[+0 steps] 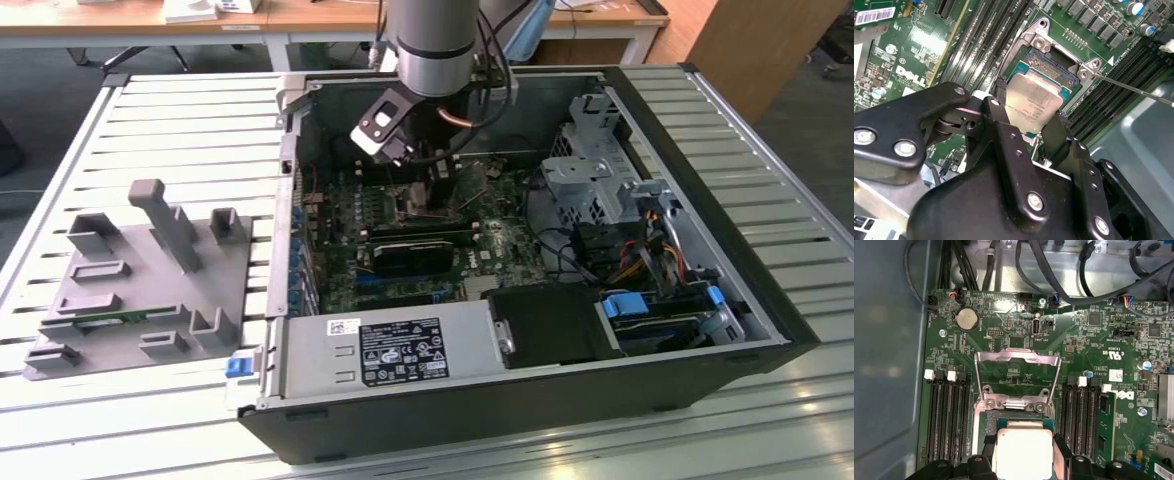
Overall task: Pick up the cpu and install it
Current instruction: 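Place the cpu into insertion slot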
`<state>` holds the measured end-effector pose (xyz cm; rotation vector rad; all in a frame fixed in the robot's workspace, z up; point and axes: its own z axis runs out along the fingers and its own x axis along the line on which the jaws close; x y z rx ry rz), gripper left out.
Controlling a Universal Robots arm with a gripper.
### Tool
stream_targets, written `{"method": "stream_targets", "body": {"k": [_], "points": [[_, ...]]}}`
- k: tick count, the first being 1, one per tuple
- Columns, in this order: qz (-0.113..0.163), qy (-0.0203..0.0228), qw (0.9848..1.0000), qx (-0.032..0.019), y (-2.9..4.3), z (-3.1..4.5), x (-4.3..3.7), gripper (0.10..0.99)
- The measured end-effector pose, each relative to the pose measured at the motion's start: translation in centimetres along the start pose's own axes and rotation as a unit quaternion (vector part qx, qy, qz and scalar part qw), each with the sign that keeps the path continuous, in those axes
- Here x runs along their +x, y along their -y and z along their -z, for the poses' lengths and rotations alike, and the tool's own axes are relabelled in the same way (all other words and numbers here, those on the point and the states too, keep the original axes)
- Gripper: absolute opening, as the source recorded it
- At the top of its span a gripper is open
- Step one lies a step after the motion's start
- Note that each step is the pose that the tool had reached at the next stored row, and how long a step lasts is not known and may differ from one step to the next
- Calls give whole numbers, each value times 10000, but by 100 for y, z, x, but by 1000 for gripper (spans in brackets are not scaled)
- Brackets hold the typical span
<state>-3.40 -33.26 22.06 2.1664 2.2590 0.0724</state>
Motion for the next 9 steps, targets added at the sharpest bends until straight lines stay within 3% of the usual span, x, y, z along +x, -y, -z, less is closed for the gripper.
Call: {"method": "stream_targets", "body": {"k": [9], "points": [[4,-5,10000,-1,6,-82,1,533]]}}
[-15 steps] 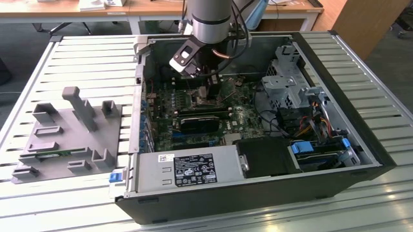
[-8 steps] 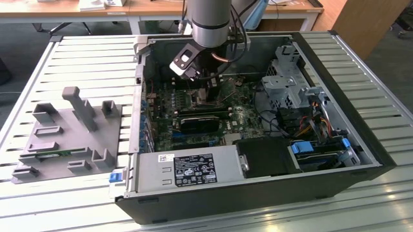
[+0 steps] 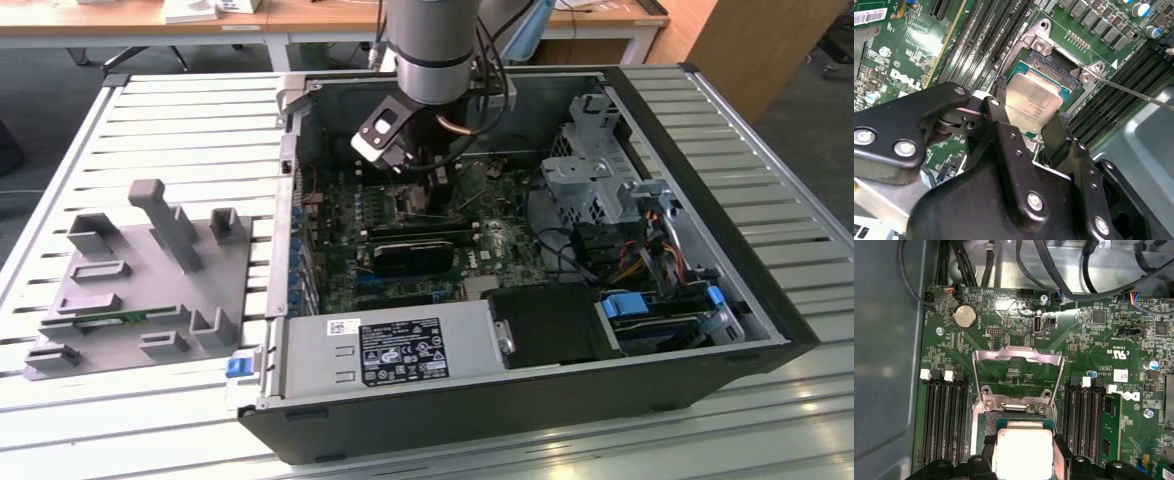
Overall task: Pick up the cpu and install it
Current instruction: 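Place the cpu into insertion slot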
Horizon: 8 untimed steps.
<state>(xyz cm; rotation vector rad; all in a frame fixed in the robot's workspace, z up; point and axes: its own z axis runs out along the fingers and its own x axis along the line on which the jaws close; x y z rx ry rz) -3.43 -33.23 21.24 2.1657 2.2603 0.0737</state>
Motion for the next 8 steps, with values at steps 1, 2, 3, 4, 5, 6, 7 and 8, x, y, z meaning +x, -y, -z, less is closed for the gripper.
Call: {"method": "stream_targets", "body": {"k": [1,2,3,4,5,6,7,8], "points": [[-2,0,10000,0,1,-6,2,533],[-6,1,10000,0,2,-13,6,533],[-16,2,10000,0,2,-19,16,533],[-36,2,10000,0,2,-25,24,533],[-65,2,10000,-2,3,-31,30,533],[-95,4,10000,-2,3,-35,35,533],[-122,5,9999,-3,3,-38,41,533],[-143,6,9999,-4,4,-41,49,533]]}}
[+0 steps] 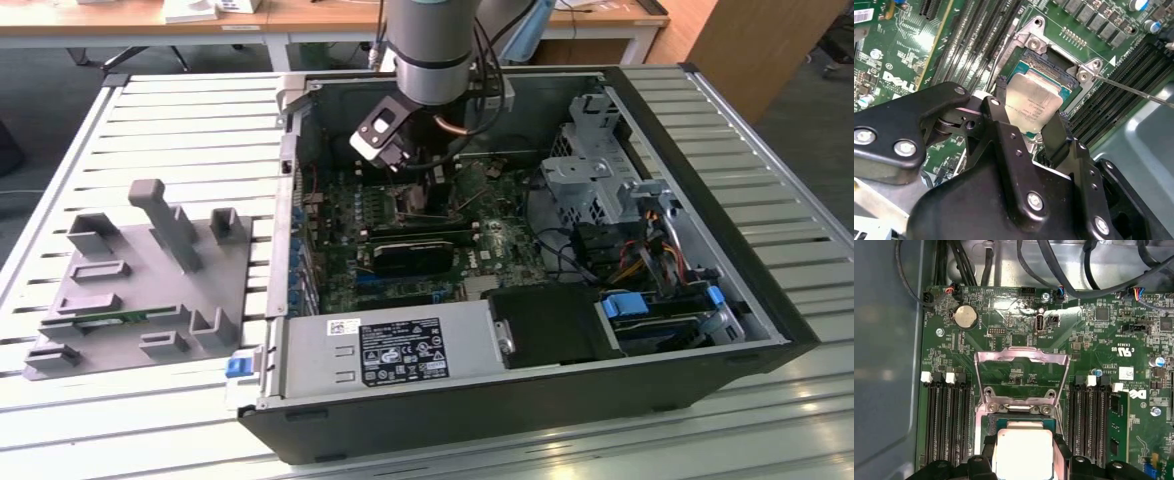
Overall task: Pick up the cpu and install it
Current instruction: 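Place the cpu into insertion slot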
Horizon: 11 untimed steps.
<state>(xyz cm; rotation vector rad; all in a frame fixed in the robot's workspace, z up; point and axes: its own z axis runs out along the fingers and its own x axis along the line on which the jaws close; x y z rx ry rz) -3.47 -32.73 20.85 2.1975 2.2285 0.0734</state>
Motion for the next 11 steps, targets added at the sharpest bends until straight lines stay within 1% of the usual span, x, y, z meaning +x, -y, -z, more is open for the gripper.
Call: {"method": "stream_targets", "body": {"k": [4,5,11], "points": [[-7,0,10000,0,21,-17,6,533],[-6,0,10000,0,22,-45,24,533],[-6,0,10000,0,24,-91,47,533]]}}
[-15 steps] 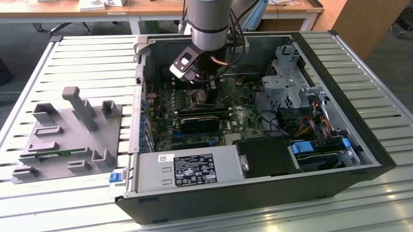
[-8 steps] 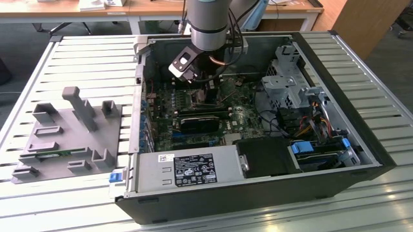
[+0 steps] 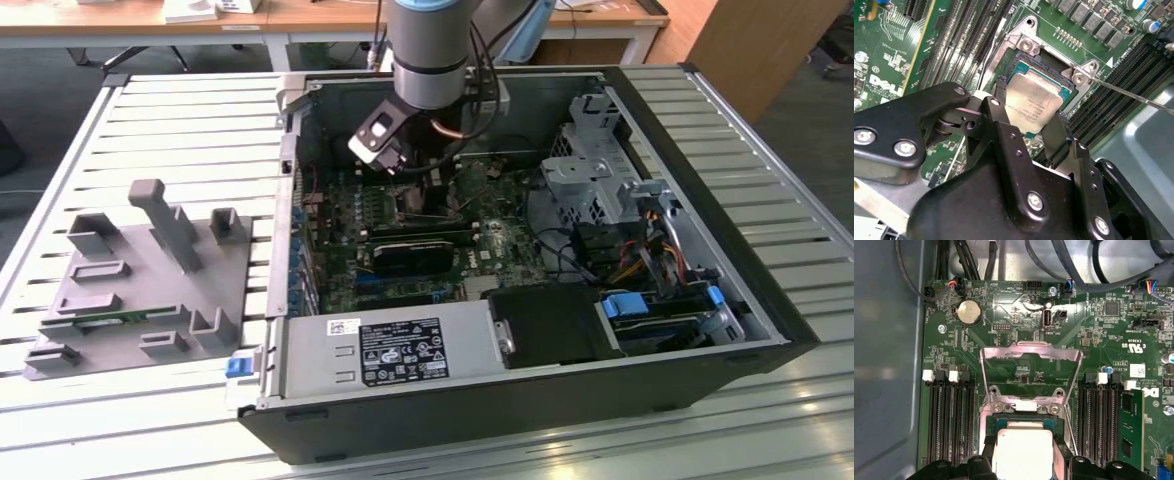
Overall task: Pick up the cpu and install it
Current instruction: 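Place the cpu into insertion slot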
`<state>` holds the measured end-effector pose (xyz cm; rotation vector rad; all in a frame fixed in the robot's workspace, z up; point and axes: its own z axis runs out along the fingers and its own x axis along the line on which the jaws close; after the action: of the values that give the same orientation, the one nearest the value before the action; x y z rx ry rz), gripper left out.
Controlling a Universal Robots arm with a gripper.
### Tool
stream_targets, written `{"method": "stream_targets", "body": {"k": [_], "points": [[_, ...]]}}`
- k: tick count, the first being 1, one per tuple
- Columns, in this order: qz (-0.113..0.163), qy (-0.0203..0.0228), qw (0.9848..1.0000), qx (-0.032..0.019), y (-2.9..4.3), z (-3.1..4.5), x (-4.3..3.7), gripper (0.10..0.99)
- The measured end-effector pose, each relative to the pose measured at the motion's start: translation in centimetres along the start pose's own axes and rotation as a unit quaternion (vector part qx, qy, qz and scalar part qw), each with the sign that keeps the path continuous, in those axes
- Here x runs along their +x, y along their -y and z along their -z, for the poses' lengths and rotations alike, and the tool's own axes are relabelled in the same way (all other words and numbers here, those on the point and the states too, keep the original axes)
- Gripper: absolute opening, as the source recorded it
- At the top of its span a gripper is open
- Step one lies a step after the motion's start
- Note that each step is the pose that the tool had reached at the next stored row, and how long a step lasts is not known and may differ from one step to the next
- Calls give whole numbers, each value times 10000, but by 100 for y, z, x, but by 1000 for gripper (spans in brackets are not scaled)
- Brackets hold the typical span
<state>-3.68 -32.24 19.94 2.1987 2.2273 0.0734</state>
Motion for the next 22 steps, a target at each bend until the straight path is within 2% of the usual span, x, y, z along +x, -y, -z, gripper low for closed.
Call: {"method": "stream_targets", "body": {"k": [11,22], "points": [[-1,2,10000,2,10,-55,-2,533],[-1,-5,10000,-3,9,-65,1,545]]}}
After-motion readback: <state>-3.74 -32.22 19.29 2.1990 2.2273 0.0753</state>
